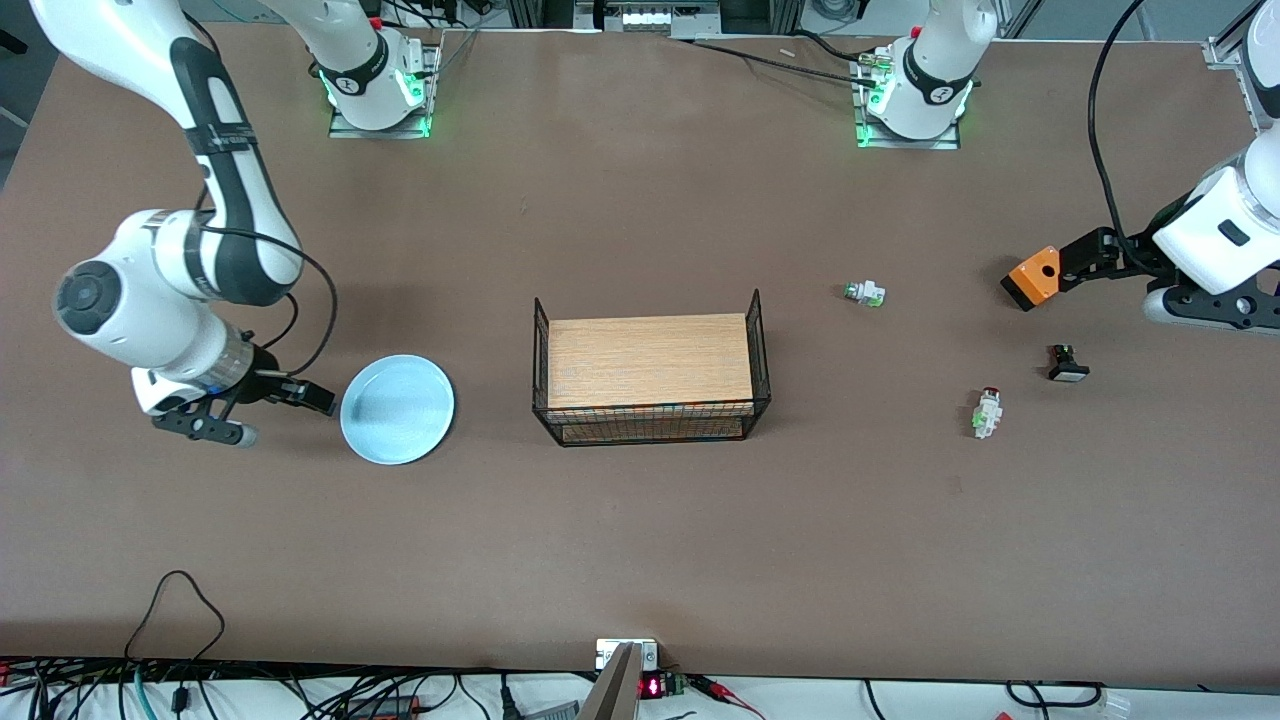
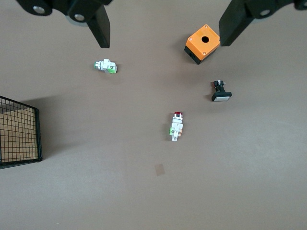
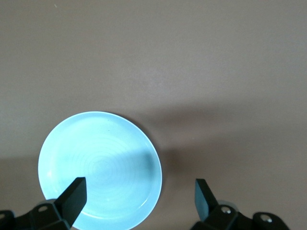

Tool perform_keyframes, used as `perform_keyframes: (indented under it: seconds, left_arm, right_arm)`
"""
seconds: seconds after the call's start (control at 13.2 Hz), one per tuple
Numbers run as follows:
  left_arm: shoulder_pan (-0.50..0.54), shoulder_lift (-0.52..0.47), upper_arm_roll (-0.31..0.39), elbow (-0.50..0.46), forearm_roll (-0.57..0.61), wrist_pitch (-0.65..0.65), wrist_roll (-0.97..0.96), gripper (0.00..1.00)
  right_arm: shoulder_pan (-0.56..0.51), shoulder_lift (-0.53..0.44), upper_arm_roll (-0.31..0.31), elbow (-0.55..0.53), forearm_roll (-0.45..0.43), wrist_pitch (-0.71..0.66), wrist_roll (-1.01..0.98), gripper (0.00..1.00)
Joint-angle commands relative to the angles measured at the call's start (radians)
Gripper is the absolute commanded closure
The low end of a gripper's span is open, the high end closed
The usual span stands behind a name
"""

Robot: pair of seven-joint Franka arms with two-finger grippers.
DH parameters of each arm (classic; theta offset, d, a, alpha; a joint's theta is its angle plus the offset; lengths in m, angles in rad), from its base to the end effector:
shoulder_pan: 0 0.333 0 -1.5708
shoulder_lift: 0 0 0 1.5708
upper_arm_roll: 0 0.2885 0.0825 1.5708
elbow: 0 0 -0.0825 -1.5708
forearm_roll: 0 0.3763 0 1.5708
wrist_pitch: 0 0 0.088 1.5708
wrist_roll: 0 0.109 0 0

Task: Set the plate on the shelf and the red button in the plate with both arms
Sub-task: 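Lower the right gripper and grip the plate rim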

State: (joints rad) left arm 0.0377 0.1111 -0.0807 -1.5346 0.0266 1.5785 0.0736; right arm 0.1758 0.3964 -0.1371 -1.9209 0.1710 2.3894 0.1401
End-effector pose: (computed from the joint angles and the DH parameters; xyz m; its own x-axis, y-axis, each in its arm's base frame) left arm 0.5755 -0.0196 0.5502 0.9909 -0.1165 -0.0679 -0.1176 -0.9930 -0.0126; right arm 0.6150 0.0288 0.2721 0.9757 -0.2099 0.0631 -0.2045 -0.9754 -0.0828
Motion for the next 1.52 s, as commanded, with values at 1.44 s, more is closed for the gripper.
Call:
perform_keyframes:
  seconds: [1.44]
  left_arm:
    - [0.004,0.01,-0.001,0.022,-0.001,-0.008,0.022,0.0]
  right_arm:
    - [-0.009,0.179,0.036,-0.038,-0.021,0.263,-0.143,0.09]
